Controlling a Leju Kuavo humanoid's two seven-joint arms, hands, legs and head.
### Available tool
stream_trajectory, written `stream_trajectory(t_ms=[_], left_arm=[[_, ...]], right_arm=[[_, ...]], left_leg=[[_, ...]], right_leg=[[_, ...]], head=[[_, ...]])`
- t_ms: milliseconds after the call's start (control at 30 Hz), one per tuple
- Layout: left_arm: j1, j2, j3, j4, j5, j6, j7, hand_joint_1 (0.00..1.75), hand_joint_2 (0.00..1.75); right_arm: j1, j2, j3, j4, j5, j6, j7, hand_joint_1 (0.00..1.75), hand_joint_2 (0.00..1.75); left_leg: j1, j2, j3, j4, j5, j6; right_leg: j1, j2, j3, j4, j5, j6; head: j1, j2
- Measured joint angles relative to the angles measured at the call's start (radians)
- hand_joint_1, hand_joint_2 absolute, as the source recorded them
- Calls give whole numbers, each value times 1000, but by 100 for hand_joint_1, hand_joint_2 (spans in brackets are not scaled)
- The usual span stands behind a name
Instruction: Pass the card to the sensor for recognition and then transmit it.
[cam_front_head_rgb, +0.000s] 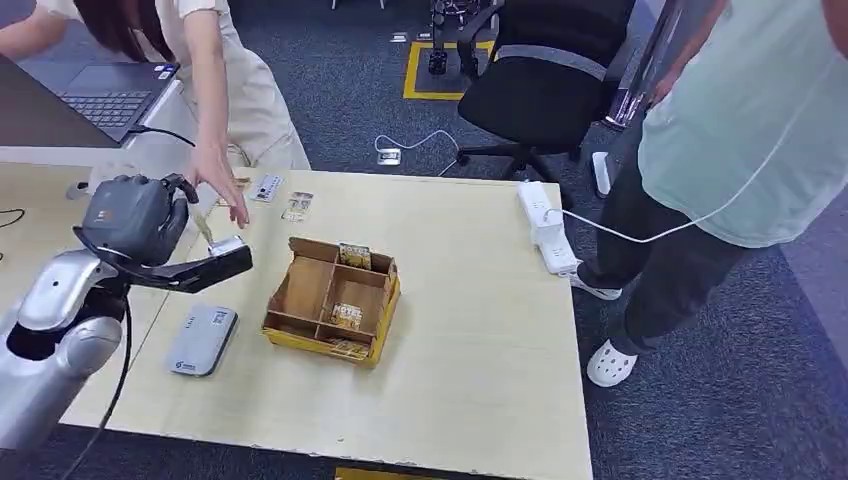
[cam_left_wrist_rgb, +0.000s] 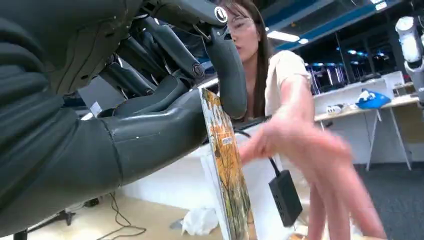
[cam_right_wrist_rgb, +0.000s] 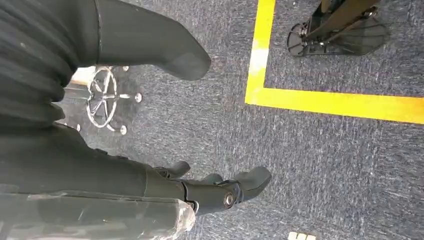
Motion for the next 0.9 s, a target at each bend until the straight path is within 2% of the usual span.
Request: stream_trajectory(t_ms=[133,433,667,900], left_arm=[[-33,-27,0,46,-31,45,24,175,175],[-71,-70,0,103,-47,84,50,175,175],[-77,-90,0,125,-48,86,52,175,175],[-97,-114,0,152,-43,138,55,175,175]], right_arm=[[-13,0,-4,10,42,0,-23,0,175],[-28,0,-17,27,69,0,-39,0,175],[-32,0,-21,36,73,0,-40,0,175],[-39,0,-28,46,82,-3,-54,0,175]], left_leg=[[0,0,0,0,0,0],[0,0,0,0,0,0],[0,0,-1,0,0,0],[0,0,-1,0,0,0]], right_leg=[[0,0,0,0,0,0],[0,1,0,0,0,0],[0,1,-1,0,0,0],[0,1,-1,0,0,0]], head=[[0,0],[0,0],[0,0],[0,0]])
